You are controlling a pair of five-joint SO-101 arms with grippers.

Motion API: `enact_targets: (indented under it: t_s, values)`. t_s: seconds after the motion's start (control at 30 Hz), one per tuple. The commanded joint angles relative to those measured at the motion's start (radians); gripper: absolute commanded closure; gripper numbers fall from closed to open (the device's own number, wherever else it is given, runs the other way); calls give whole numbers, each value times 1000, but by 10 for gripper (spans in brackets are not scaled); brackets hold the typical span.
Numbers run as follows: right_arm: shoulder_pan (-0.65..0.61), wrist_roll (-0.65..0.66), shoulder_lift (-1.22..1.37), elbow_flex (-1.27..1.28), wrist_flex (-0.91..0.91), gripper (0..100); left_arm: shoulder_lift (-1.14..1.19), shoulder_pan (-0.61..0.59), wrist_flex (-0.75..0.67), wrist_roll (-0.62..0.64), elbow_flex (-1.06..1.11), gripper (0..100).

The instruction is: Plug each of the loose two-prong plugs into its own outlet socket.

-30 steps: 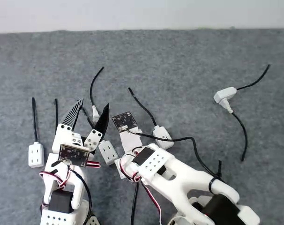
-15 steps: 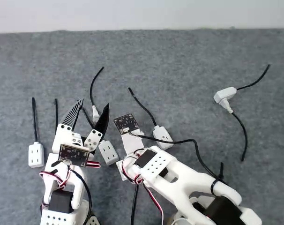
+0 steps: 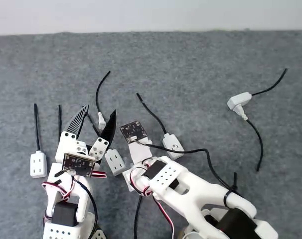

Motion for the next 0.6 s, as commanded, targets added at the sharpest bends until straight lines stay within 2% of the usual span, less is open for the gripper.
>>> enact_targets:
  t_s: [0.0, 0.1, 0.33, 0.5, 0.57]
  values:
    - [-18, 23, -35, 0, -13, 991, -14, 3, -34, -9, -5, 773]
    - [-16, 40, -35, 0, -18, 991, -14, 3, -34, -9, -5, 773]
    - [7, 278, -56, 0, -4, 990, -14, 3, -34, -9, -4, 773]
    - [153, 344, -150, -61, 142, 990, -14, 5, -34, -9, -4, 773]
    - [228, 408, -191, -91, 196, 990, -14, 5, -34, -9, -4, 773]
